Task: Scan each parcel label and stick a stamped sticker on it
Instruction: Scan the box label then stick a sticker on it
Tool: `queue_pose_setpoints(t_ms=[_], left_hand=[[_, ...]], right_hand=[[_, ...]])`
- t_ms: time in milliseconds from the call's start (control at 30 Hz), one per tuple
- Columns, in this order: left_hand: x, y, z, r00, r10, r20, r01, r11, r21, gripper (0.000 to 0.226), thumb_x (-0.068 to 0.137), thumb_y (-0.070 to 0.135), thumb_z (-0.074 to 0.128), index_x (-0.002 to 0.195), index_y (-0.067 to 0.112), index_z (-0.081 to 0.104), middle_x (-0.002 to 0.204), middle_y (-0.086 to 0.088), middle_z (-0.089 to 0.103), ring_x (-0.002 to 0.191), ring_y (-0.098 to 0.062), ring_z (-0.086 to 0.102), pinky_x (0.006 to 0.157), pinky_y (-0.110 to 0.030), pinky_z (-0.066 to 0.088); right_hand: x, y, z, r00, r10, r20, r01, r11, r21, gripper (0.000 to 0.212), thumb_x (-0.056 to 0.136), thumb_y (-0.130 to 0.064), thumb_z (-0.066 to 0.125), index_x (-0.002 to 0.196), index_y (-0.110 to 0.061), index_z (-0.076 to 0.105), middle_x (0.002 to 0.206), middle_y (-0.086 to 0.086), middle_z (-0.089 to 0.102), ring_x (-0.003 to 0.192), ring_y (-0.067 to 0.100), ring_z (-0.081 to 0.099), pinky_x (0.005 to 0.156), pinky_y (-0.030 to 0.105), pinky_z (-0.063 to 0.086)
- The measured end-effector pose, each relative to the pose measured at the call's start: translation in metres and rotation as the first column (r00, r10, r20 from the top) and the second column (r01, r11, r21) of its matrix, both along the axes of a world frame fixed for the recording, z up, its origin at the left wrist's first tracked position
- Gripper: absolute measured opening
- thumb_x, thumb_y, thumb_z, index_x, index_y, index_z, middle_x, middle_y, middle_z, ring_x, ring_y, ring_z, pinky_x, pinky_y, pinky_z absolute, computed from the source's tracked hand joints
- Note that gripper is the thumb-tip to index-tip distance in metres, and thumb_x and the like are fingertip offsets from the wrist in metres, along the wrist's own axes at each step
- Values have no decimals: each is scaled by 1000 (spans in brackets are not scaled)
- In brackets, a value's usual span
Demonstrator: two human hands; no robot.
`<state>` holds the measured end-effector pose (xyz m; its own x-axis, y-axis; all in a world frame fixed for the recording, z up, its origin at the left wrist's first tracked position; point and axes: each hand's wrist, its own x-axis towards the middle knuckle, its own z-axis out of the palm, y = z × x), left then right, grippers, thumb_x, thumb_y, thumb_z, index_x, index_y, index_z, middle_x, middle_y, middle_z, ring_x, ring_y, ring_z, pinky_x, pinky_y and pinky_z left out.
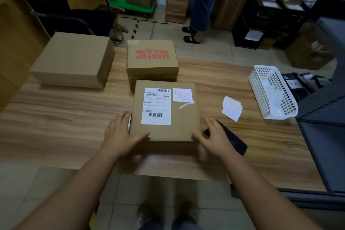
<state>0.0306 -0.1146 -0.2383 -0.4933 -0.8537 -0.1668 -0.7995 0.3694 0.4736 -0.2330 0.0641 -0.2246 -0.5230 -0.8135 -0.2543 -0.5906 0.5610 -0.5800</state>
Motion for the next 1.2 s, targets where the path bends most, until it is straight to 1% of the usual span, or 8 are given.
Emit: queue_pose_setpoints(t_ms=[100, 233, 333, 467, 567, 733, 1033, 1200], left_hand=[[9, 11, -9, 995, -3, -101, 16, 991, 131, 107, 70, 55, 80, 155, 22, 24, 154, -4, 34, 140, -25, 31, 116, -41, 28], [-3, 24, -8, 957, 96, -275, -36, 976, 216, 106, 63, 29, 92, 151, 15, 34, 140, -8, 47, 125, -20, 46, 107, -32, 38], [-5, 36, 3, 942, 111, -316, -47, 978, 205, 102, 61, 27, 93, 147, 17, 40, 134, -3, 50, 109, -12, 49, 93, -24, 40], [-9, 59, 40, 908, 114, -403, -79, 992, 102, 98, 62, 29, 92, 145, 24, 41, 123, 6, 48, 109, -12, 51, 92, -30, 46], [-22, 71, 87, 865, 95, -493, -116, 993, -11, 100, 63, 26, 92, 147, 27, 37, 126, 12, 45, 110, -5, 48, 90, -21, 43], [-35, 85, 153, 800, 19, -599, -171, 965, -198, 108, 63, 23, 92, 151, 25, 30, 143, 8, 40, 119, -8, 46, 103, -27, 40], [12, 126, 207, 756, 31, -654, -299, 905, -303, 109, 62, 23, 93, 151, 24, 30, 144, 5, 40, 114, -13, 50, 99, -32, 46], [45, 133, 226, 737, 39, -674, -328, 893, -307, 109, 63, 24, 92, 151, 30, 29, 140, 15, 39, 116, -6, 48, 95, -23, 44]], right_hand=[[2, 1, -6, 980, 20, 198, -22, 1000, 9, 95, 73, -59, 75, 151, -34, 28, 142, -7, 46, 127, 12, 46, 102, 31, 43], [-1, -1, -8, 943, 13, 332, 16, 996, -82, 97, 70, -33, 88, 149, -35, 31, 127, -9, 56, 113, 9, 55, 81, 18, 43], [-3, 11, -4, 949, 24, 315, 20, 990, -137, 99, 67, -36, 88, 149, -36, 32, 128, -10, 55, 113, 8, 53, 87, 23, 44], [-16, 29, 32, 970, 45, 241, 22, 962, -271, 100, 60, -48, 87, 146, -42, 36, 131, -15, 52, 114, 3, 53, 92, 26, 47], [-29, 29, 78, 982, 84, 170, -11, 919, -393, 103, 66, -35, 88, 150, -41, 27, 136, -21, 42, 115, -11, 46, 95, 11, 40], [-41, 29, 136, 987, 128, 100, -52, 831, -554, 115, 68, -24, 89, 155, -33, 15, 142, -18, 24, 125, -6, 32, 100, 11, 29], [-7, 40, 192, 970, 244, 6, -182, 738, -650, 116, 63, -35, 88, 155, -31, 18, 149, -9, 29, 137, 6, 31, 115, 40, 35], [23, 36, 212, 962, 271, -26, -218, 712, -668, 116, 66, -30, 88, 156, -29, 14, 143, -19, 24, 134, -2, 27, 117, 31, 28]])
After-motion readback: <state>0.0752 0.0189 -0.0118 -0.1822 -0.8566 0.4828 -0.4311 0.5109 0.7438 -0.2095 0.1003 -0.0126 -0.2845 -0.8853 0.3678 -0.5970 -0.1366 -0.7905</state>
